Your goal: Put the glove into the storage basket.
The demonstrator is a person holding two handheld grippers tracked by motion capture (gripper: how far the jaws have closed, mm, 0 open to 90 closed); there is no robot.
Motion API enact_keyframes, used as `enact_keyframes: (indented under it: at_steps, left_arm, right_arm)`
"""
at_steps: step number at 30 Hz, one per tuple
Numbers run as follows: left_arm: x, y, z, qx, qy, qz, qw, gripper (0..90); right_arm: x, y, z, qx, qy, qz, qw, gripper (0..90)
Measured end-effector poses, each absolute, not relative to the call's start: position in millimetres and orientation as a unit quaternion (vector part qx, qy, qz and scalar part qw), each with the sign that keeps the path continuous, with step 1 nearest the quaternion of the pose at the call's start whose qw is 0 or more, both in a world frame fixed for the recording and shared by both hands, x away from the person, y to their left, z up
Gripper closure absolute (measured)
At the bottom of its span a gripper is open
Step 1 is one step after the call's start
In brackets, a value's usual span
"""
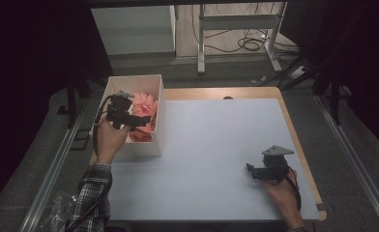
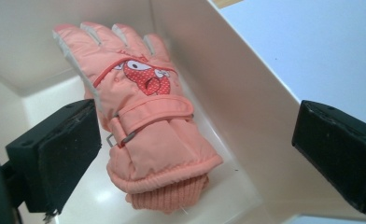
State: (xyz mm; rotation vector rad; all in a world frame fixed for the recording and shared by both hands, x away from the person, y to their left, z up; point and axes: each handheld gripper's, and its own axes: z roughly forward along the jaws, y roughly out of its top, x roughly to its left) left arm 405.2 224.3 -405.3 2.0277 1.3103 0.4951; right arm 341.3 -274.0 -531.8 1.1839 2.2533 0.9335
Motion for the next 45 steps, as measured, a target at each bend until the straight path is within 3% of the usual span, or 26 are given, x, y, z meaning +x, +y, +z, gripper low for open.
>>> enact_keyframes:
  at_steps: [24,45]
  left_arm:
    - [381,202,-391,0.794,0.456,0.176,0.361,1.6]
    - [369,154,-391,0.816,0.403,0.162,0.382,0.6]
  right_arm:
    - [341,-274,-532,0.426,0.812,0.336,0.215,14.9]
    - [341,-274,-532,0.426,0.812,0.336,0.215,14.8]
